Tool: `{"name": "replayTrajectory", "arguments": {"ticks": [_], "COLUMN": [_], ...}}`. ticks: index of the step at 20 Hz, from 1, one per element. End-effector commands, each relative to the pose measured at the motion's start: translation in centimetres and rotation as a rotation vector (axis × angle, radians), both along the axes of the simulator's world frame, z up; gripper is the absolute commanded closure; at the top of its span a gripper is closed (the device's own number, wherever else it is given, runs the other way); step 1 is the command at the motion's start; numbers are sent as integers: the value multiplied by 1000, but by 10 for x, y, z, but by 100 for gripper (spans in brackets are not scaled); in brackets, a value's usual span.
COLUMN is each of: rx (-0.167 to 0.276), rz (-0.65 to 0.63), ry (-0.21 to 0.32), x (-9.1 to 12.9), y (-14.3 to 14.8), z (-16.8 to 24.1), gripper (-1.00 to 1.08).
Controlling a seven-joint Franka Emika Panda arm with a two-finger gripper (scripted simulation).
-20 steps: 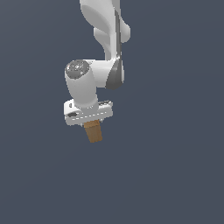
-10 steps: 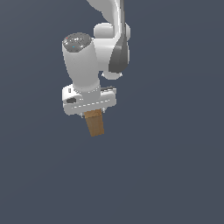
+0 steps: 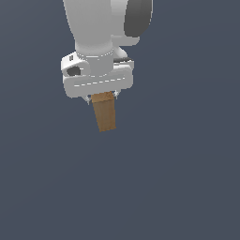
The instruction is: Pick up the object and move it to a goal position.
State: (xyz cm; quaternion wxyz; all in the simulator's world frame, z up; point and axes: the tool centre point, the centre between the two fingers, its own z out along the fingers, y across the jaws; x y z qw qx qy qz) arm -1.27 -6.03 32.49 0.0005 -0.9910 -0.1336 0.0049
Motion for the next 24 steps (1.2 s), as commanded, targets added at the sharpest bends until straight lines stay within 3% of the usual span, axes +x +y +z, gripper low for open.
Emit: {"name": "replayTrajectory", "arguments": {"ticks": [1,14,24], "rx": [-1,0,0], "rz": [0,0,0], "ry": [-9,-10,-10], "x": [-2,-12,-13], "y": [6,33,44], "z": [34,166,219], "gripper": [108,108,108]}}
